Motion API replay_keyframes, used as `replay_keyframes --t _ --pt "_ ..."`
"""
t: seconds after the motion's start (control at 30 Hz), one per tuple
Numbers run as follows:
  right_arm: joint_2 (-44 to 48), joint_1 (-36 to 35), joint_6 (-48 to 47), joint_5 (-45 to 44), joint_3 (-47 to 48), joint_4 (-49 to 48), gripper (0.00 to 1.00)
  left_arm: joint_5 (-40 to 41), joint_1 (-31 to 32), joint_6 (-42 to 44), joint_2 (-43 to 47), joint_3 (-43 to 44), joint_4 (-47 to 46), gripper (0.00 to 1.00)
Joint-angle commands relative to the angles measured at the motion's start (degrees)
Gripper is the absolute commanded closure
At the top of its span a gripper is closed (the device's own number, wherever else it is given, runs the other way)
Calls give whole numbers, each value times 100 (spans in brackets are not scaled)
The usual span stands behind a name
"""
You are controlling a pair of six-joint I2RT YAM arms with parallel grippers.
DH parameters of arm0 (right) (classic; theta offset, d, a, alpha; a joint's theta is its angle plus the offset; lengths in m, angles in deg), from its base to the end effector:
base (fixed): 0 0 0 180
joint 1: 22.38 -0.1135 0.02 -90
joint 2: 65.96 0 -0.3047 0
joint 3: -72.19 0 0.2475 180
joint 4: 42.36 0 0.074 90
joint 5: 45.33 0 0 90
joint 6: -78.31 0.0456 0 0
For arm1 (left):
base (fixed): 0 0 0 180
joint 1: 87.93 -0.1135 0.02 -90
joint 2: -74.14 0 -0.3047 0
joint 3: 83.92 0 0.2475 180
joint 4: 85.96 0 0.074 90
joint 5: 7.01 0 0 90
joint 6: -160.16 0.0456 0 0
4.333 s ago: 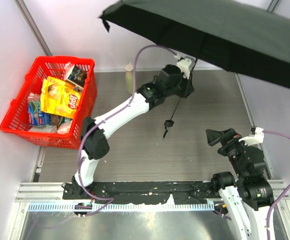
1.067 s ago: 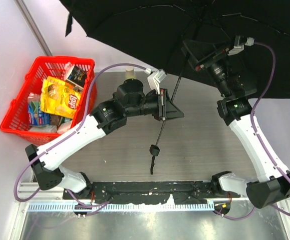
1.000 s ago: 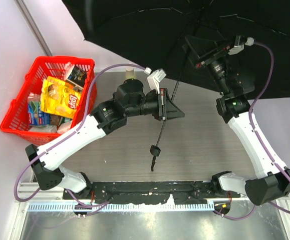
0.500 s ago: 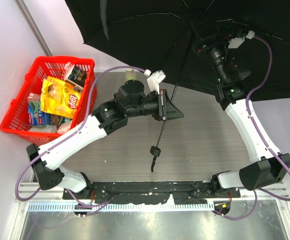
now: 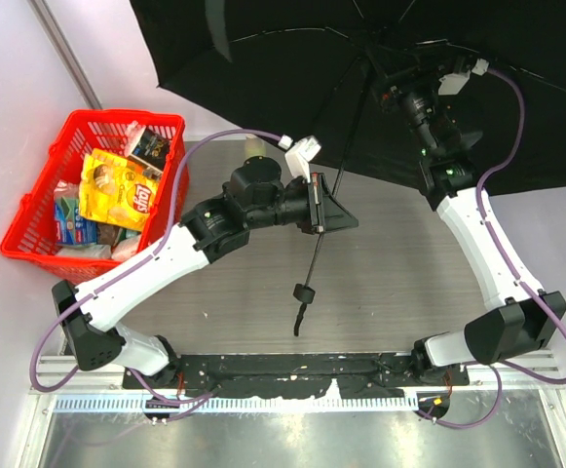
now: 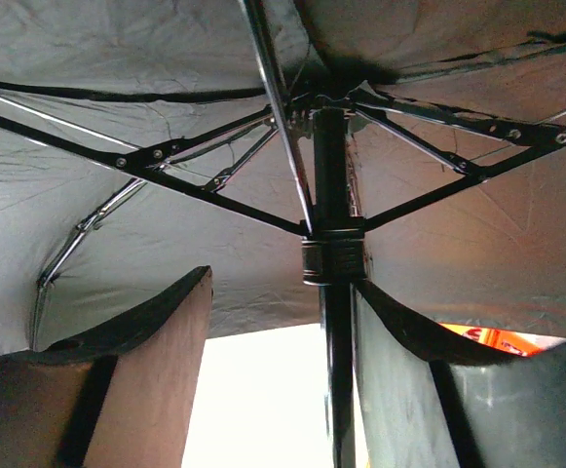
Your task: Put away the umbrella
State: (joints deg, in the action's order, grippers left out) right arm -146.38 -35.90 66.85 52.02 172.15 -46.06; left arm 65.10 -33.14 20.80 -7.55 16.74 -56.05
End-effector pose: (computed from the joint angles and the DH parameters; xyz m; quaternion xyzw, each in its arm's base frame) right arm 0.3021 0.0786 0.5438 0.2500 0.4918 0.6242 0.5532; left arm 0.1761 -0.2738 0.4732 0.1349 0.7564 -0.5697 0.2918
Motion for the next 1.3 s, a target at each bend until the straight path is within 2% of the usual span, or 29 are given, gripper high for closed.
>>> replay_keyframes --t 0.0,0.13,0.27,0.3,0.5,0.67,0.7,0.77,0.8,0.87,0.9,0.93,1.0,1.1,1.2,1.27 --pt "-61 165 47 -568 275 -345 39 -171 111 146 364 47 -401 100" --pt "44 200 91 -953 83 -213 47 -188 120 94 399 3 -463 100" --pt "-43 253 653 -823 -164 -597 39 -329 138 -108 452 -137 -778 100" --pt "-61 279 836 -597 -225 -695 39 -355 138 -169 444 -155 -832 100" --pt "-114 350 1399 -717 -392 -959 41 -417 129 -381 505 -400 -1121 100" --pt "-193 359 1620 -666 -367 -793 37 -443 138 -486 531 -489 -1377 100" --pt "-210 367 1638 -630 -314 -506 36 -487 138 -513 531 -489 -1420 100" --pt "-176 359 1725 -682 -384 -241 46 -496 138 -504 523 -498 -1447 100" --pt "-176 359 1734 -718 -462 -265 64 -487 138 -478 540 -507 -1456 100" --pt "-141 359 1604 -909 -402 -73 68 -461 138 -390 549 -515 -1404 100" --pt "-123 359 1533 -920 -332 259 66 -418 164 -303 575 -507 -1369 100" --pt "-131 359 1341 -929 -192 419 60 -356 173 -215 593 -489 -1264 100" --pt "-123 350 1199 -1007 -191 385 54 -207 208 -74 637 -472 -1088 100" --pt "-44 359 1128 -1113 -357 -34 57 -171 208 -30 663 -489 -1017 100" --pt "-79 394 1041 -1157 -446 -466 48 -197 226 -30 689 -533 -1025 100" --pt "-140 394 927 -1166 -385 -442 47 -189 217 -47 725 -585 -1043 100"
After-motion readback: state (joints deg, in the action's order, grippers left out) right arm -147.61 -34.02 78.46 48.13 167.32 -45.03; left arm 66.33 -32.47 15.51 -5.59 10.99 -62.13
